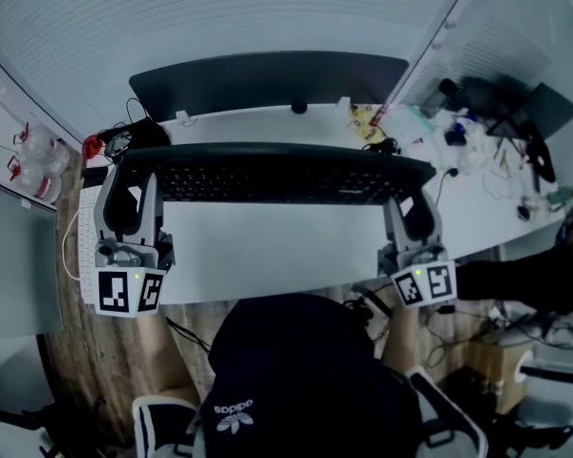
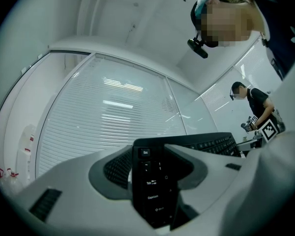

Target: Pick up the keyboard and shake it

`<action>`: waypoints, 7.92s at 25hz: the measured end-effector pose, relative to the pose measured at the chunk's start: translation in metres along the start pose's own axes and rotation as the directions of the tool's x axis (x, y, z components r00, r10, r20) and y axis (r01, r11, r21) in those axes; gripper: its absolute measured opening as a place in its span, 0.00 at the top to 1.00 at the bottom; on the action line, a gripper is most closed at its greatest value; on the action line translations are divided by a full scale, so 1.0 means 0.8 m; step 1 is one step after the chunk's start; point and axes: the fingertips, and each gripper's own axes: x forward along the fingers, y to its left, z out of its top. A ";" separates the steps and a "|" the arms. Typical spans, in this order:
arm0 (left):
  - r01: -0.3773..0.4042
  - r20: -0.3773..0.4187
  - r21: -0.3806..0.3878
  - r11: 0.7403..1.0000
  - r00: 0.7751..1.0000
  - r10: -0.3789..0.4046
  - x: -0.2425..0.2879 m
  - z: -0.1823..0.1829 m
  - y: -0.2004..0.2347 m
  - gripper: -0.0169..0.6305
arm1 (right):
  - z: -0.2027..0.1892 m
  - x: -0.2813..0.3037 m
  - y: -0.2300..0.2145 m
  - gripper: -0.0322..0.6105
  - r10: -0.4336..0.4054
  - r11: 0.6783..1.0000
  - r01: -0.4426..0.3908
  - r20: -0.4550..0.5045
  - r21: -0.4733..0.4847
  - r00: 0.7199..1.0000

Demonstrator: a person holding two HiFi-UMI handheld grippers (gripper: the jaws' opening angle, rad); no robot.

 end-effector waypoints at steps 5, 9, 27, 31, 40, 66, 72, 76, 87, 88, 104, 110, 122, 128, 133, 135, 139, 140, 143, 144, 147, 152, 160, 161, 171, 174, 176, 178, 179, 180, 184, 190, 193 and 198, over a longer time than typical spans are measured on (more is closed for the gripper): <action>-0.005 0.022 0.018 1.000 1.000 0.005 0.015 0.009 -0.015 0.67 | 0.013 0.008 -0.021 0.60 0.022 1.000 -0.021 0.043 -0.020 0.999; 0.008 0.017 0.004 1.000 1.000 -0.008 0.007 0.007 -0.023 0.67 | 0.010 -0.004 -0.023 0.60 0.024 1.000 -0.024 0.036 -0.010 0.999; 0.014 -0.041 -0.005 1.000 0.999 -0.014 0.035 -0.027 -0.022 0.67 | -0.023 0.005 -0.042 0.62 0.034 0.999 -0.032 -0.050 0.037 0.998; -0.002 -0.033 -0.012 1.000 0.999 0.002 0.040 -0.027 -0.021 0.67 | -0.019 0.019 -0.041 0.62 0.031 0.999 -0.029 -0.059 0.030 0.998; -0.013 0.004 -0.033 0.999 1.000 0.013 0.051 -0.014 -0.013 0.67 | -0.020 0.015 -0.039 0.62 0.015 0.997 -0.013 -0.033 0.081 0.999; 0.008 -0.048 -0.067 0.998 0.999 -0.011 0.037 -0.035 -0.031 0.67 | -0.037 0.000 -0.051 0.62 0.006 0.996 0.000 -0.073 0.089 0.997; -0.029 -0.060 -0.099 0.995 0.998 0.024 0.023 -0.048 -0.030 0.67 | -0.033 0.001 -0.050 0.62 0.029 0.998 -0.025 -0.079 0.053 0.996; -0.082 -0.088 -0.153 0.985 0.994 0.069 0.004 -0.075 -0.028 0.67 | -0.029 0.009 -0.048 0.62 0.064 0.998 -0.065 -0.116 -0.007 0.991; -0.217 -0.137 -0.275 0.936 0.973 0.186 -0.059 -0.138 -0.026 0.67 | -0.019 0.035 -0.029 0.62 0.172 0.973 -0.198 -0.197 -0.120 0.965; -0.231 -0.141 -0.284 0.931 0.970 0.198 -0.063 -0.142 -0.027 0.67 | -0.019 0.036 -0.028 0.62 0.178 0.970 -0.206 -0.203 -0.129 0.963; -0.336 -0.210 -0.347 0.875 0.938 0.277 -0.103 -0.195 -0.029 0.67 | -0.034 0.060 -0.013 0.62 0.221 0.939 -0.286 -0.302 -0.190 0.927; -0.291 -0.176 -0.347 0.892 0.954 0.243 -0.068 -0.186 -0.020 0.67 | -0.018 0.076 -0.025 0.62 0.198 0.944 -0.256 -0.267 -0.207 0.943; -0.215 -0.170 -0.317 0.924 0.971 0.168 -0.035 -0.162 -0.015 0.67 | -0.015 0.048 -0.031 0.62 0.137 0.971 -0.179 -0.246 -0.160 0.960; -0.216 -0.177 -0.308 0.927 0.970 0.167 -0.020 -0.172 -0.020 0.67 | -0.028 0.054 -0.046 0.62 0.108 0.978 -0.150 -0.260 -0.147 0.959; -0.212 -0.176 -0.305 0.928 0.971 0.164 -0.037 -0.168 -0.024 0.67 | -0.035 0.031 -0.040 0.62 0.123 0.981 -0.159 -0.278 -0.110 0.953; -0.211 -0.178 -0.300 0.930 0.970 0.163 -0.027 -0.171 -0.020 0.67 | -0.041 0.043 -0.045 0.62 0.113 0.982 -0.149 -0.276 -0.113 0.955; -0.197 -0.153 -0.291 0.936 0.975 0.158 -0.028 -0.150 -0.020 0.67 | -0.034 0.024 -0.037 0.62 0.116 0.985 -0.145 -0.260 -0.093 0.959; -0.193 -0.153 -0.287 0.938 0.976 0.154 -0.029 -0.151 -0.020 0.67 | -0.037 0.021 -0.039 0.63 0.117 0.986 -0.144 -0.260 -0.088 0.959; -0.200 -0.162 -0.287 0.937 0.974 0.159 -0.014 -0.163 -0.016 0.67 | -0.041 0.045 -0.049 0.63 0.100 0.987 -0.128 -0.252 -0.099 0.963; -0.204 -0.162 -0.288 0.935 0.973 0.162 -0.012 -0.161 -0.017 0.67 | -0.040 0.047 -0.049 0.63 0.102 0.987 -0.130 -0.252 -0.097 0.962; -0.187 -0.159 -0.278 0.942 0.976 0.147 -0.026 -0.151 -0.024 0.67 | -0.040 0.022 -0.043 0.63 0.121 0.988 -0.142 -0.259 -0.065 0.958; -0.195 -0.189 -0.273 0.942 0.971 0.146 -0.015 -0.166 -0.021 0.67 | -0.058 0.036 -0.051 0.63 0.096 0.991 -0.117 -0.275 -0.063 0.957; -0.201 -0.205 -0.277 0.940 0.968 0.146 -0.012 -0.175 -0.020 0.67 | -0.065 0.035 -0.051 0.63 0.107 0.990 -0.127 -0.278 -0.054 0.954; -0.195 -0.206 -0.282 0.939 0.969 0.140 -0.018 -0.170 -0.024 0.67 | -0.061 0.027 -0.049 0.63 0.110 0.990 -0.129 -0.280 -0.050 0.954; -0.196 -0.229 -0.278 0.940 0.964 0.134 -0.022 -0.173 -0.027 0.67 | -0.076 0.021 -0.054 0.65 0.096 0.995 -0.102 -0.297 -0.005 0.950; -0.194 -0.225 -0.272 0.943 0.965 0.134 -0.028 -0.166 -0.029 0.67 | -0.078 0.010 -0.051 0.65 0.098 0.995 -0.103 -0.285 -0.002 0.953; -0.193 -0.225 -0.264 0.945 0.965 0.134 -0.029 -0.166 -0.029 0.67 | -0.080 0.010 -0.050 0.65 0.094 0.995 -0.098 -0.287 0.003 0.953; -0.187 -0.218 -0.259 0.948 0.967 0.131 -0.029 -0.160 -0.029 0.67 | -0.075 0.010 -0.049 0.65 0.096 0.995 -0.097 -0.280 0.007 0.955; -0.185 -0.210 -0.257 0.949 0.969 0.132 -0.028 -0.154 -0.028 0.67 | -0.070 0.012 -0.049 0.65 0.098 0.995 -0.100 -0.272 0.005 0.957; -0.185 -0.201 -0.257 0.949 0.970 0.135 -0.026 -0.147 -0.026 0.67 | -0.065 0.014 -0.049 0.65 0.100 0.995 -0.103 -0.264 0.002 0.959; -0.184 -0.165 -0.256 0.949 0.976 0.144 -0.020 -0.127 -0.019 0.67 | -0.047 0.025 -0.044 0.65 0.108 0.994 -0.113 -0.229 -0.007 0.967; -0.189 -0.150 -0.257 0.948 0.977 0.154 -0.024 -0.119 -0.018 0.67 | -0.035 0.024 -0.037 0.65 0.103 0.994 -0.109 -0.218 -0.018 0.970; -0.187 -0.146 -0.255 0.949 0.977 0.153 -0.026 -0.116 -0.016 0.67 | -0.032 0.024 -0.034 0.65 0.103 0.994 -0.110 -0.216 -0.020 0.971; -0.193 -0.141 -0.260 0.946 0.977 0.160 -0.030 -0.115 -0.018 0.67 | -0.030 0.019 -0.033 0.65 0.103 0.993 -0.111 -0.207 -0.027 0.973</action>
